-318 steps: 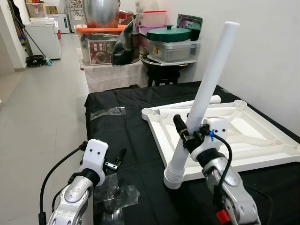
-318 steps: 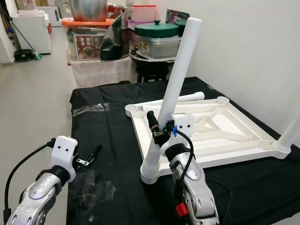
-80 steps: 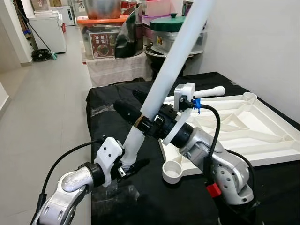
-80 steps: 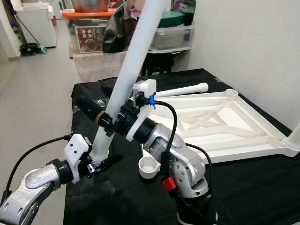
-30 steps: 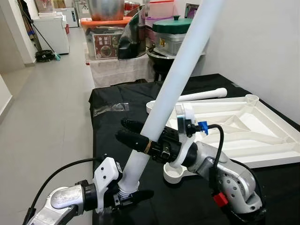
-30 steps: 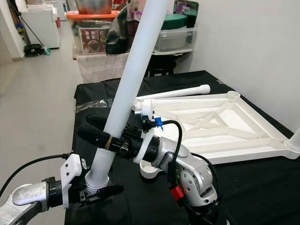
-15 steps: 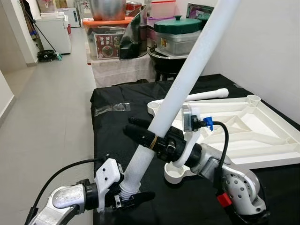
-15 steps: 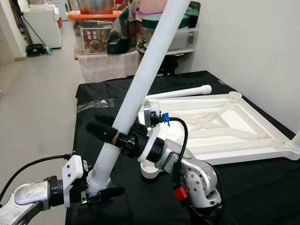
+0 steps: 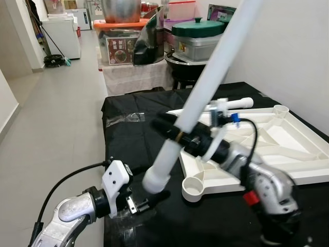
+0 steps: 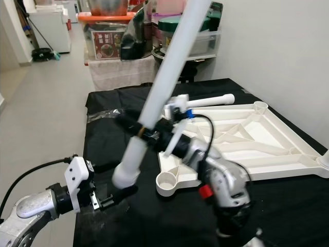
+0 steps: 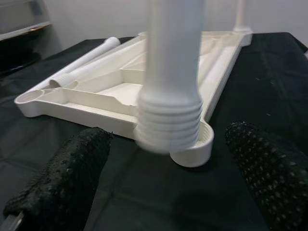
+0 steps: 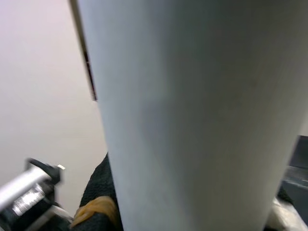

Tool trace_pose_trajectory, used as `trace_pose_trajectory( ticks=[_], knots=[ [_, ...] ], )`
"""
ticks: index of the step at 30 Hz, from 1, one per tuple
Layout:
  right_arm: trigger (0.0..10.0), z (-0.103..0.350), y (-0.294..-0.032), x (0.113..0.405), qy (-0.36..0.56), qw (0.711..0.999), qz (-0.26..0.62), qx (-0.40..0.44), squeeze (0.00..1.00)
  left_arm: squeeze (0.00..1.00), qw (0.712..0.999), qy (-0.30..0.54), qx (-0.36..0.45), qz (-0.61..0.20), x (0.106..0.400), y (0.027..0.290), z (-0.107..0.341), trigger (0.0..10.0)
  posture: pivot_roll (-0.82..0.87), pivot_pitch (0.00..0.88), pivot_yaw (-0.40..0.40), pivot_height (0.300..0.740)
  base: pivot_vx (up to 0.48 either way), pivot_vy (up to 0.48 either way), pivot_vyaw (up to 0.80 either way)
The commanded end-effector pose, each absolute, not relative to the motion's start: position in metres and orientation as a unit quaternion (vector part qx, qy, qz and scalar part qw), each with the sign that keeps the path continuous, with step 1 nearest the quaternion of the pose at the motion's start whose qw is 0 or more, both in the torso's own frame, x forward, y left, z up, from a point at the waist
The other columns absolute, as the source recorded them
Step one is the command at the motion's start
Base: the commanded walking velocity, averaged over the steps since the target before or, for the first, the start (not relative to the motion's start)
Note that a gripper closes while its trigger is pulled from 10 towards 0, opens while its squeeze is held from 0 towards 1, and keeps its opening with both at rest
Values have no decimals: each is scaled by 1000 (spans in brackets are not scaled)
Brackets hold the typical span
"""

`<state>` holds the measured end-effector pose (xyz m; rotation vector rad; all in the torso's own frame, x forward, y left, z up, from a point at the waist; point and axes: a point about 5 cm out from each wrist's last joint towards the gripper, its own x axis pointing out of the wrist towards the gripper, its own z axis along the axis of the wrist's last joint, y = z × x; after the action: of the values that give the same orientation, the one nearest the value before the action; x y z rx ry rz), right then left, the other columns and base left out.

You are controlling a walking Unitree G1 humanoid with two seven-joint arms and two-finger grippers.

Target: Building children table

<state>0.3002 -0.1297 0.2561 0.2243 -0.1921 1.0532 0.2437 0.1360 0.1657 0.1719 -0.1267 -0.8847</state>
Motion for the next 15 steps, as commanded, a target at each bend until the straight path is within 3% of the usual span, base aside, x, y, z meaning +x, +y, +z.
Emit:
trace_pose_trajectory(
  ticks=[1, 3, 6, 7, 8, 9, 10, 15],
  knots=[
    [0, 258, -132, 300, -98, 854, 502, 92, 0, 1000, 905, -62, 86, -413, 244, 137, 165, 10000, 53, 0, -28, 740, 0, 0, 0],
    [0, 256, -138, 299, -93, 862, 493, 78, 0, 1000, 919, -65, 104, -376, 250, 142, 162, 10000, 45, 0, -30, 740, 0, 0, 0],
    [0, 251, -141, 298, -89, 868, 485, 54, 0, 839, 938, -69, 113, -320, 257, 147, 160, 10000, 26, 0, -23, 740, 0, 0, 0],
    [0, 251, -141, 298, -89, 868, 485, 54, 0, 839, 938, -69, 113, -320, 257, 147, 160, 10000, 26, 0, -23, 740, 0, 0, 0],
    [0, 249, -141, 297, -90, 873, 478, 41, 0, 196, 947, -70, 112, -293, 260, 149, 159, 10000, 17, 0, -13, 740, 0, 0, 0],
    [0, 249, -141, 297, -90, 873, 478, 41, 0, 196, 947, -70, 112, -293, 260, 149, 159, 10000, 17, 0, -13, 740, 0, 0, 0],
    [0, 248, -140, 296, -93, 876, 471, 30, 0, 0, 953, -72, 119, -268, 262, 151, 158, 10000, 8, 0, -8, 740, 0, 0, 0],
    [0, 241, -139, 293, -94, 889, 448, 10, 0, 0, 965, -74, 113, -226, 265, 152, 158, 10000, 5, 0, -5, 740, 0, 0, 0]
  ],
)
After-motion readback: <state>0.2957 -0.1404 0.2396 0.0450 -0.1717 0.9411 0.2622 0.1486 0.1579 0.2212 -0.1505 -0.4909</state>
